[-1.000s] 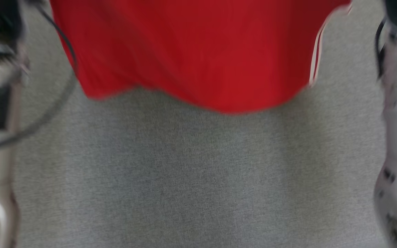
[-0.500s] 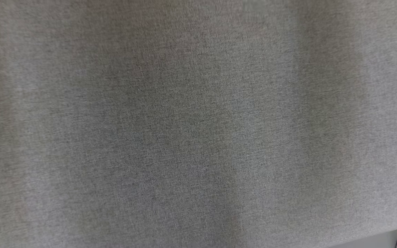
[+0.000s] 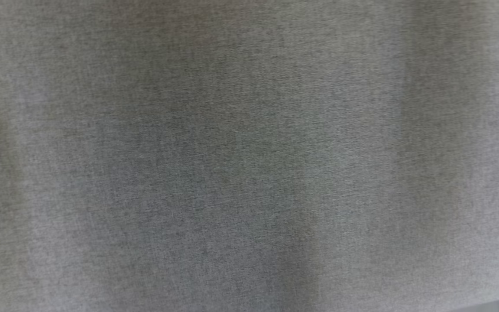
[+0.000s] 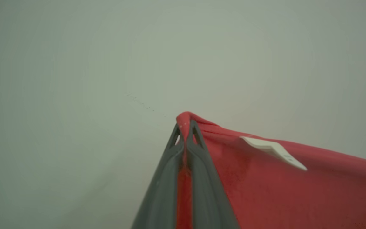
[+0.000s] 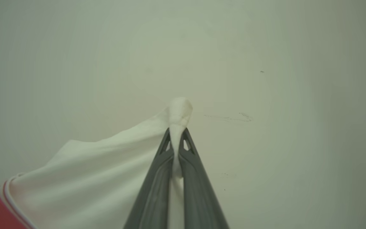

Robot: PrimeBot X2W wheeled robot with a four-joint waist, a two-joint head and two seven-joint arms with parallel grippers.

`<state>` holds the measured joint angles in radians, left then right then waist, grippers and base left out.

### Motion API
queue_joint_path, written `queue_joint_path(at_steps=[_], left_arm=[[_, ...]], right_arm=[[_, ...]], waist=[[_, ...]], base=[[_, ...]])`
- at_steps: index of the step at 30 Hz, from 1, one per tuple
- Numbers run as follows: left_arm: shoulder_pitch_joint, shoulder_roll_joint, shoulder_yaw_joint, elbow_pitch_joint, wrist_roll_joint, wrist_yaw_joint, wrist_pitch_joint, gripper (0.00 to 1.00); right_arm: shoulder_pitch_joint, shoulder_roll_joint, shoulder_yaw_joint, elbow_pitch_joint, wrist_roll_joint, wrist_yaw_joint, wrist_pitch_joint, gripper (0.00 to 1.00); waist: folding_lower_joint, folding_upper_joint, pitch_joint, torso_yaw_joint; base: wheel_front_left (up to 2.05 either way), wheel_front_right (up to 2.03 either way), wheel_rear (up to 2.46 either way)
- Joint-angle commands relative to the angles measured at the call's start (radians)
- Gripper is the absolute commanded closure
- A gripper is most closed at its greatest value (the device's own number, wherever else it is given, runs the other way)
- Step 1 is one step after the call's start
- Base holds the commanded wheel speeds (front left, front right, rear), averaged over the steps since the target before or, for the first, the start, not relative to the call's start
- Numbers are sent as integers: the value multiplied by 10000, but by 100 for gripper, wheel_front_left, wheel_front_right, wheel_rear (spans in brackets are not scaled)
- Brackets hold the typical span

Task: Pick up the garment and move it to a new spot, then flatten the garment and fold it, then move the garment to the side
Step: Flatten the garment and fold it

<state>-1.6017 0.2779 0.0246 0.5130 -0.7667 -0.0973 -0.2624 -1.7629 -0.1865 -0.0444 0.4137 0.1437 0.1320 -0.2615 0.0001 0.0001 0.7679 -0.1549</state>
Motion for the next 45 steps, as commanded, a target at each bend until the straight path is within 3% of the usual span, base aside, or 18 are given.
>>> queue_joint_path(at_steps=[1, 5, 8, 14, 21, 27, 32, 39, 45], left_arm=[[174, 16, 156, -16, 175, -35, -31, 100], [549, -142, 333, -93, 368, -144, -31, 100], [533, -367, 812, -92, 364, -207, -33, 100], [90, -480, 681, 497, 765, -147, -34, 100], [-185, -512, 513, 1213, 874, -139, -8, 100], [-258, -364, 631, 1276, 1151, -84, -30, 100], [-557, -511, 942, 398, 1426, -173, -34, 100], [-857, -697, 1100, -777, 1791, -283, -33, 100], [-233, -489, 558, -1110, 1526, -300, -34, 100]], right_arm=[[233, -2, -176, -511, -176, -24, -42, 100], [836, 235, -375, -1046, -505, -24, -23, 100], [977, 516, -1187, -1091, -343, -32, -30, 100], [774, 610, -1641, 17, -550, -32, -29, 100], [637, 632, -1931, 1638, -382, -32, -25, 100], [88, 810, -3203, 2362, -37, -35, -31, 100], [-256, 1023, -3563, 1478, -60, -35, -31, 100], [-574, 898, -3427, -814, -439, -35, -42, 100], [-93, 561, -2971, -1137, -440, -35, -26, 100]], waist=[[-1, -1, 112, 121], [-1, -1, -1, 199], [-1, -1, -469, 326], [-1, -1, -1085, 346], [-1, -1, -945, 273], [-1, -1, -674, 267], [-1, -1, -532, 198], [-1, -1, 35, 288], [-1, -1, 656, 491]], base=[[0, 0, 0], [0, 0, 0], [0, 0, 0], [0, 0, 0], [0, 0, 0], [0, 0, 0], [0, 0, 0], [0, 0, 0], [0, 0, 0]])
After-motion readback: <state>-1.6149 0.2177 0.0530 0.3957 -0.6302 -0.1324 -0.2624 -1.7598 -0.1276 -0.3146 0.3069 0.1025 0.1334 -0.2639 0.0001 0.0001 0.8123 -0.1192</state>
